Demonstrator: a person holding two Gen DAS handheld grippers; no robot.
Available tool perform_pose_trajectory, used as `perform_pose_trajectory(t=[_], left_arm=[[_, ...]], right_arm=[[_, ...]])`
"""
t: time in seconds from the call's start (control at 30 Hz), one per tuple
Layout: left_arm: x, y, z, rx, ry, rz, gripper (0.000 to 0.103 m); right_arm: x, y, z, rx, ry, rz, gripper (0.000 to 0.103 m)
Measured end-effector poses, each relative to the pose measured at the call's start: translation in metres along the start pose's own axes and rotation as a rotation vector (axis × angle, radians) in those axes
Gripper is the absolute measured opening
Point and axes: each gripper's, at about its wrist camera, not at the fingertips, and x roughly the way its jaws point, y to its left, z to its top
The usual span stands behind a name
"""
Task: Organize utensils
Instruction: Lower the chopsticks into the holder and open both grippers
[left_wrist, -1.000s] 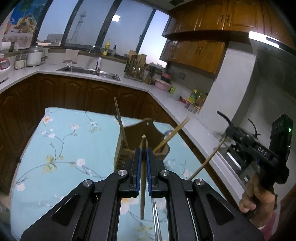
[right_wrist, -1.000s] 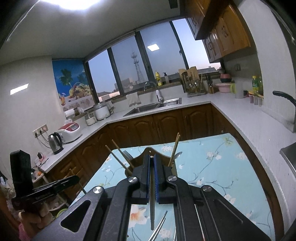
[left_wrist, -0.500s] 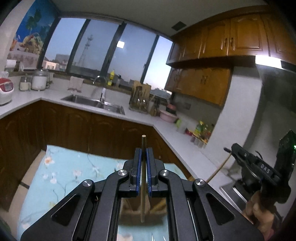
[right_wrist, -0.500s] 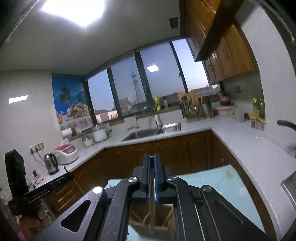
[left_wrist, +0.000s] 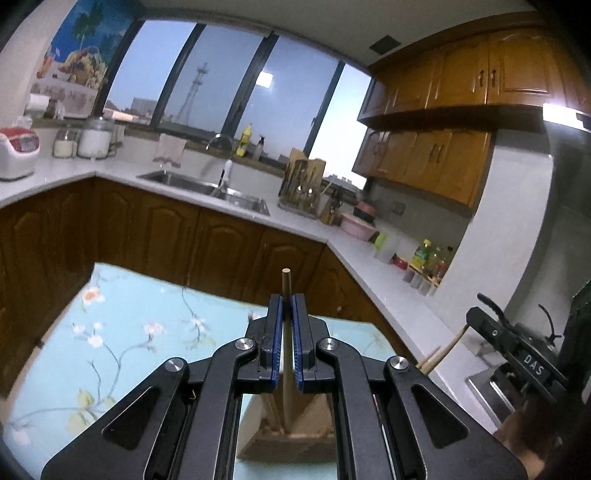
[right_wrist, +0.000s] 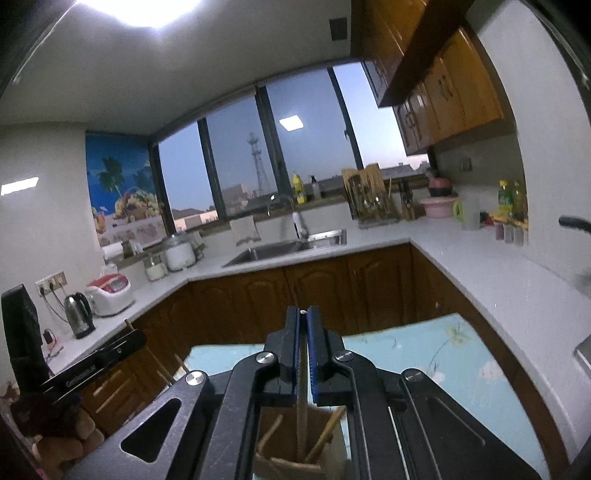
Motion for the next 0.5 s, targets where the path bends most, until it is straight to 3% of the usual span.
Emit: perform_pose_trajectory(t=[0.5], left_arm=[[0.019, 0.003, -0.031, 0.016, 0.103, -0.013, 0.005]], right_arm=[[0.018, -0.031, -0.040, 0.092, 0.119, -0.039, 0.004]])
